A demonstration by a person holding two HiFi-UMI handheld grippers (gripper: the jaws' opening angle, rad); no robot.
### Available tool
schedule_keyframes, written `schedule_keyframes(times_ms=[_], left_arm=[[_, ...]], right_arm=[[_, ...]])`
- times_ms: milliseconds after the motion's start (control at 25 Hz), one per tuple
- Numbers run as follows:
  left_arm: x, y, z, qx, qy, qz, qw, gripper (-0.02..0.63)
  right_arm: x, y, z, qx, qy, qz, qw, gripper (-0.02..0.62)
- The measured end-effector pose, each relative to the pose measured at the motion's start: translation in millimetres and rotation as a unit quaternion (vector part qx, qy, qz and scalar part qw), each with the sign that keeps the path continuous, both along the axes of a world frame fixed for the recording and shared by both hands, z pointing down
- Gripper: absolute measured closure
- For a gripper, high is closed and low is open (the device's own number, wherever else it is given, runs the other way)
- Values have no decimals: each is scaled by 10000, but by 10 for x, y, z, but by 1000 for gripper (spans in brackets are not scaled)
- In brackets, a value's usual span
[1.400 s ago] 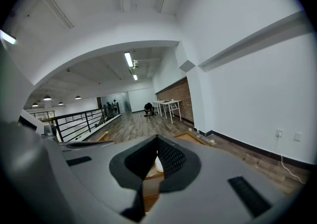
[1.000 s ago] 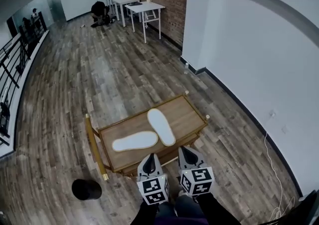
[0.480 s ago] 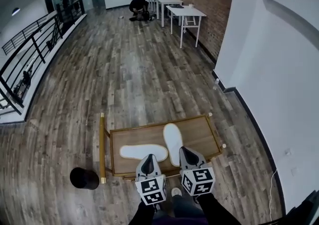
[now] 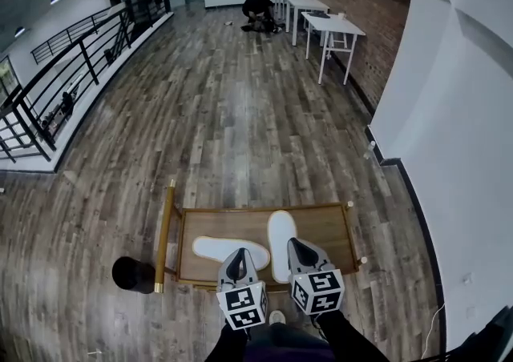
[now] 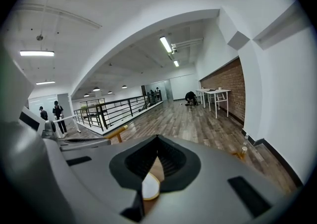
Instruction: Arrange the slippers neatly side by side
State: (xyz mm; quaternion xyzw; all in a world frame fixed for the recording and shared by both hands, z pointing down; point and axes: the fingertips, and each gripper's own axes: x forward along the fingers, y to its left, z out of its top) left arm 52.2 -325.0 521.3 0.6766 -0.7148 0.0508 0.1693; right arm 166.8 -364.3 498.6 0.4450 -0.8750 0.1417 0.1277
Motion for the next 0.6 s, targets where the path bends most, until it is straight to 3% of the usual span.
schedule_keyframes(times_ms=[240, 600], left_arm=[[-65, -55, 14, -42, -35, -64, 10000, 606], [-131, -267, -37, 10, -62, 203, 9998, 606]], right_arm=[[-26, -50, 119, -191, -40, -100, 9998, 597], [-144, -225, 144, -214, 42, 33, 9998, 597]])
